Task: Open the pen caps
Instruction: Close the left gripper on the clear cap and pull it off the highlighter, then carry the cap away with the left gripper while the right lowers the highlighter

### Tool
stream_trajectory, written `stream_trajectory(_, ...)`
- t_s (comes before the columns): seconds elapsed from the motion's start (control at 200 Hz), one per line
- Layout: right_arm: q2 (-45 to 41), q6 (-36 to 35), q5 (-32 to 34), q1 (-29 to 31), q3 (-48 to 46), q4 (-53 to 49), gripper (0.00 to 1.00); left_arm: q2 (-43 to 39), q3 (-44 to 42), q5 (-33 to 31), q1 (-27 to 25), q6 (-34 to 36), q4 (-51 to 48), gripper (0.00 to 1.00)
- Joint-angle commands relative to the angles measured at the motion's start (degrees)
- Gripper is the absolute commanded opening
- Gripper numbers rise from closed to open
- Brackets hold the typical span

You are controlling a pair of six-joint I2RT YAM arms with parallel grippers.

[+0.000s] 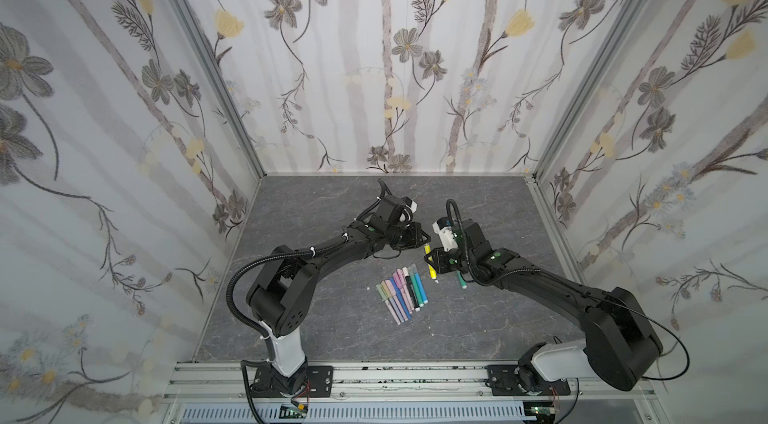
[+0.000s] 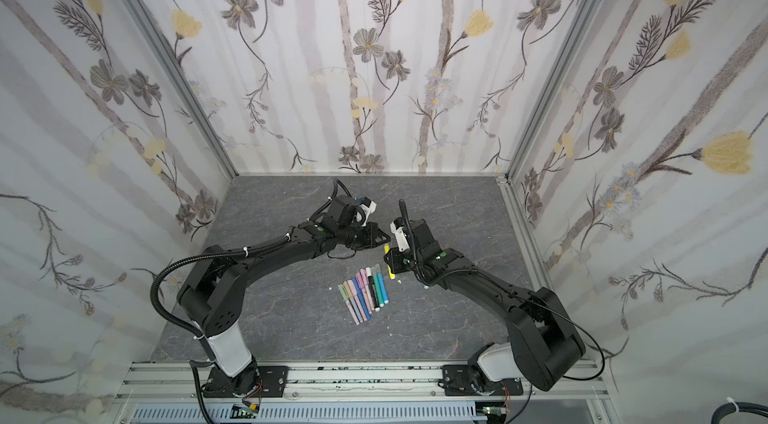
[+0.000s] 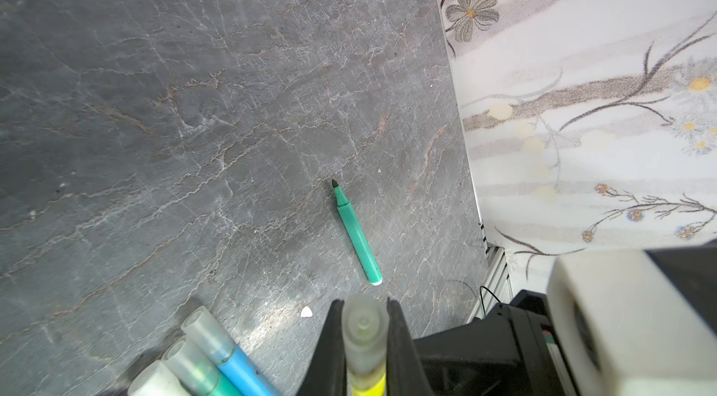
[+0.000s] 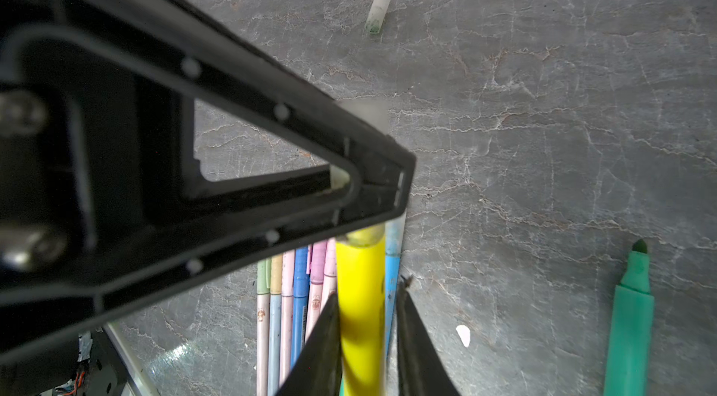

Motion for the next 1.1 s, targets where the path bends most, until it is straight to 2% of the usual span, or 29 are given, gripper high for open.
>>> stream_trajectory(0.0, 0.46, 0.35, -0.73, -0.02, 0.20, 2.64, 0.14, -0.58, 0.08, 1.24, 0.02, -1.46, 2.09, 0.00)
stream_trajectory(0.12, 0.46, 0.60, -1.56, -0.03, -0.15, 3.14, 0.00, -0.72, 0.05, 0.18, 0.14, -1.29, 2.10, 0.00)
stream_trajectory(0.32, -0.32, 0.89, -1.95, -0.02, -1.76, 2.27, 0.00, -0.44, -1.32, -6.41, 1.28, -1.92, 4.62, 0.00)
stream_trajectory(0.47, -2.14, 1.42, -2.18, 0.65, -4.18, 2.14, 0.00, 1.62, 0.42, -7.19, 2.07, -2.66, 6.41, 0.00)
stream_trajectory(0.854, -9.03, 1.21, -0.27, 1.89, -10.72, -2.46, 0.00, 7.68, 10.12, -8.39, 3.19, 0.35, 1.65, 0.00)
stream_trajectory(0.929, -10.07, 1.33, 1.48, 1.86, -11.54, -3.89, 0.00, 7.79, 11.38, -8.22, 3.87, 1.20, 0.12, 0.00)
stream_trajectory(1.099, -8.15, 0.57, 9.85, 1.82, -10.39, -10.50, 0.00, 4.15, 10.76, -8.43, 6.86, 5.38, -5.97, 0.00)
